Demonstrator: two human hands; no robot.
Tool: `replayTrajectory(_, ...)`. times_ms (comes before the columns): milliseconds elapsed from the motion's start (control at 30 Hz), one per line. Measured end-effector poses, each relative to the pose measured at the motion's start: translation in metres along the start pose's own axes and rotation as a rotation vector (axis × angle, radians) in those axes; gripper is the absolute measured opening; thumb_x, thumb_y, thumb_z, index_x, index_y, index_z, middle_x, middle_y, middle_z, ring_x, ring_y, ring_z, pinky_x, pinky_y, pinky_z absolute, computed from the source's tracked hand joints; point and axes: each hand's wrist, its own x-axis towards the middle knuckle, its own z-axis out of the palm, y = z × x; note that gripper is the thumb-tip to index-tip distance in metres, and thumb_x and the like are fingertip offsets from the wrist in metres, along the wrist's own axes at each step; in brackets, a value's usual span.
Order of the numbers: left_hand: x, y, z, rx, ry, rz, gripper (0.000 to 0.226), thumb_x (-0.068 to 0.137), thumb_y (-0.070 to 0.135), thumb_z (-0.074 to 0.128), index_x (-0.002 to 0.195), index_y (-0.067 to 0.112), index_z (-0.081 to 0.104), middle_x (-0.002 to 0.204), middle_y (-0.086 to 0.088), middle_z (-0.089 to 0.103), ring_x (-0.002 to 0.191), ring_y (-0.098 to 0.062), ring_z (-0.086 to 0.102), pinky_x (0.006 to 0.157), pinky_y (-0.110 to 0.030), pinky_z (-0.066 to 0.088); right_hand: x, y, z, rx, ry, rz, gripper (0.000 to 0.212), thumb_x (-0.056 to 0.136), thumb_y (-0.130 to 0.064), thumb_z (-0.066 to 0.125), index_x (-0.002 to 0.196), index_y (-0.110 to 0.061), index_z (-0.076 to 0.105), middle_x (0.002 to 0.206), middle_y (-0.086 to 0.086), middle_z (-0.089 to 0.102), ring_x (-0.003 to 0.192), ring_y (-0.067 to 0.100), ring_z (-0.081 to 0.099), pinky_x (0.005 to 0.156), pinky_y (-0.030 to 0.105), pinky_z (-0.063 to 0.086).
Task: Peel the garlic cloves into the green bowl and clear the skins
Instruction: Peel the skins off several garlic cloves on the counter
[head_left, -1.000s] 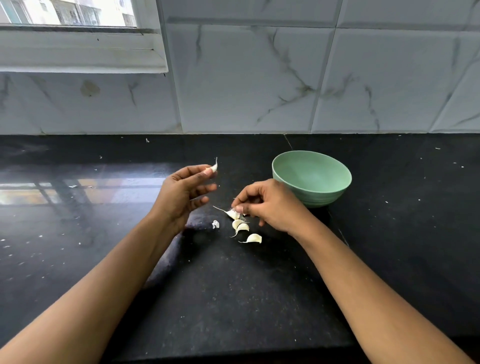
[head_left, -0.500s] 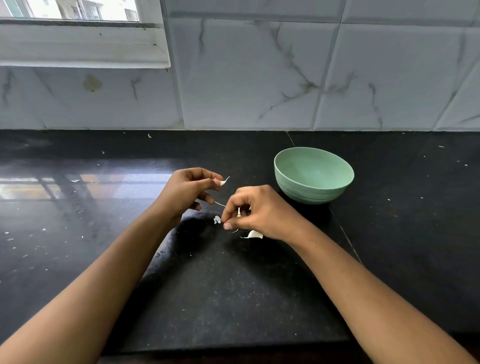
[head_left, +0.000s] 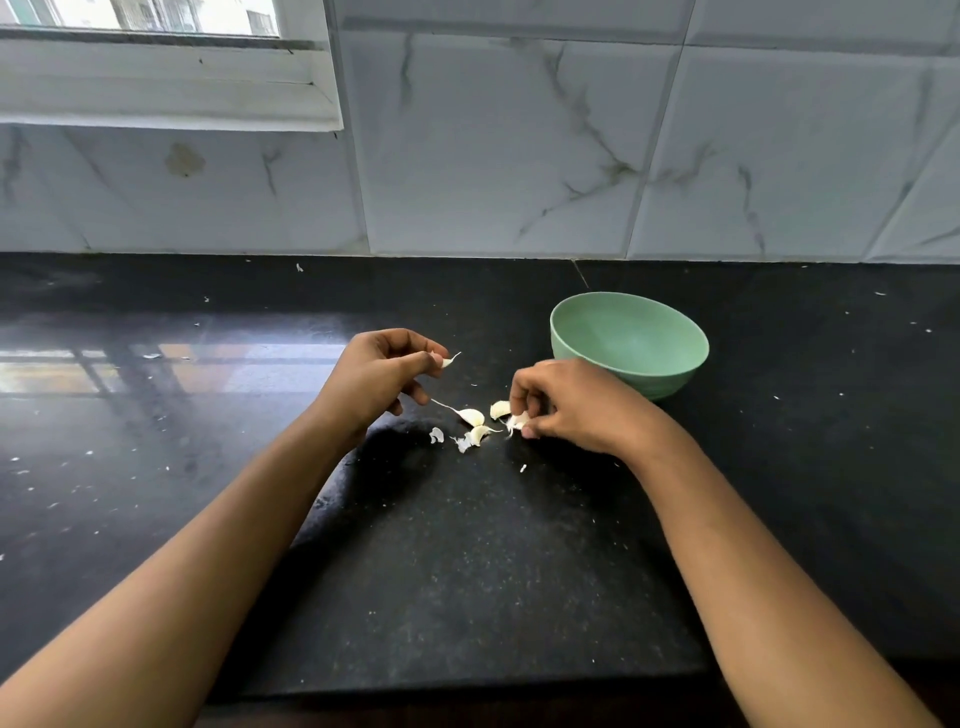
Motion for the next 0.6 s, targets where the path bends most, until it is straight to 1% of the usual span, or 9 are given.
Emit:
replayTrajectory(67, 0.000, 0.000, 0.000, 0.001, -0.001, 0.007, 0.015, 0.088, 0.007, 0.059, 0.082, 0.016, 0.069, 0.075, 0.004, 0.069, 0.046, -0.005, 0.058, 0.038, -0.013, 0.037, 0.003, 0.002, 0.002, 0.033, 0.085, -0.024, 0.017, 0.076, -0.011, 0.075, 0.086, -0.020, 0.065, 0.087, -0.004, 0.060, 0.076, 0.010, 0.054, 0.072, 0.026, 0.045)
replayTrajectory(133, 0.000, 0.001, -0.001, 0.002, 0.002, 0.010, 0.015, 0.089, 0.007, 0.059, 0.082, 0.016, 0.068, 0.076, 0.003, 0.069, 0.046, -0.004, 0.058, 0.037, -0.013, 0.037, 0.006, 0.001, 0.007, 0.131, 0.119, -0.111, 0.018, 0.076, -0.012, 0.075, 0.089, -0.021, 0.067, 0.093, -0.004, 0.059, 0.079, 0.007, 0.052, 0.073, 0.017, 0.041)
replayTrajectory(200, 0.000, 0.000, -0.001, 0.002, 0.009, 0.016, 0.017, 0.089, 0.006, 0.057, 0.082, 0.016, 0.068, 0.077, 0.002, 0.069, 0.046, -0.004, 0.059, 0.037, -0.013, 0.036, 0.009, -0.001, 0.014, 0.150, 0.062, -0.216, 0.022, 0.079, -0.013, 0.073, 0.098, -0.024, 0.070, 0.107, -0.006, 0.057, 0.096, 0.006, 0.047, 0.081, 0.010, 0.035)
replayTrajectory(267, 0.000, 0.001, -0.002, 0.002, 0.009, 0.019, 0.017, 0.089, 0.006, 0.057, 0.082, 0.017, 0.068, 0.077, 0.002, 0.069, 0.047, -0.005, 0.058, 0.038, -0.013, 0.036, 0.012, 0.002, 0.024, 0.135, -0.005, -0.252, 0.025, 0.083, -0.014, 0.070, 0.105, -0.026, 0.071, 0.118, -0.007, 0.056, 0.109, 0.007, 0.041, 0.091, 0.015, 0.032)
replayTrajectory(333, 0.000, 0.001, -0.001, 0.000, 0.003, 0.018, 0.016, 0.089, 0.006, 0.057, 0.083, 0.016, 0.068, 0.077, 0.002, 0.069, 0.048, -0.005, 0.058, 0.038, -0.013, 0.037, 0.014, 0.006, 0.029, 0.167, 0.009, -0.240, 0.023, 0.084, -0.014, 0.069, 0.105, -0.024, 0.072, 0.117, -0.006, 0.059, 0.108, 0.010, 0.044, 0.090, 0.016, 0.032)
replayTrajectory(400, 0.000, 0.001, -0.001, -0.002, 0.001, 0.020, 0.015, 0.089, 0.006, 0.058, 0.083, 0.015, 0.069, 0.075, 0.004, 0.069, 0.047, -0.005, 0.058, 0.038, -0.013, 0.036, 0.017, 0.009, 0.031, 0.206, 0.063, -0.219, 0.017, 0.084, -0.012, 0.069, 0.099, -0.020, 0.074, 0.110, -0.002, 0.063, 0.102, 0.014, 0.051, 0.084, 0.015, 0.036)
replayTrajectory(467, 0.000, 0.000, -0.002, -0.006, 0.003, 0.021, 0.015, 0.088, 0.006, 0.059, 0.082, 0.015, 0.069, 0.068, 0.009, 0.068, 0.047, -0.006, 0.058, 0.038, -0.014, 0.036, 0.021, 0.011, 0.032, 0.229, 0.121, -0.181, 0.015, 0.083, -0.009, 0.068, 0.094, -0.017, 0.074, 0.104, 0.000, 0.065, 0.097, 0.015, 0.055, 0.079, 0.019, 0.039)
replayTrajectory(533, 0.000, -0.001, -0.002, -0.006, 0.003, 0.021, 0.014, 0.088, 0.006, 0.059, 0.083, 0.014, 0.069, 0.065, 0.011, 0.068, 0.047, -0.006, 0.058, 0.038, -0.014, 0.036, 0.021, 0.012, 0.032, 0.269, 0.170, -0.155, 0.015, 0.083, -0.008, 0.068, 0.094, -0.016, 0.073, 0.106, 0.001, 0.064, 0.098, 0.013, 0.056, 0.080, 0.018, 0.039)
replayTrajectory(600, 0.000, 0.000, -0.002, -0.005, -0.001, 0.022, 0.013, 0.088, 0.007, 0.059, 0.084, 0.014, 0.069, 0.064, 0.011, 0.069, 0.048, -0.007, 0.058, 0.038, -0.014, 0.036, 0.018, 0.011, 0.030, 0.334, 0.165, -0.178, 0.017, 0.084, -0.009, 0.067, 0.097, -0.019, 0.072, 0.114, -0.001, 0.061, 0.106, 0.010, 0.053, 0.085, 0.011, 0.037)
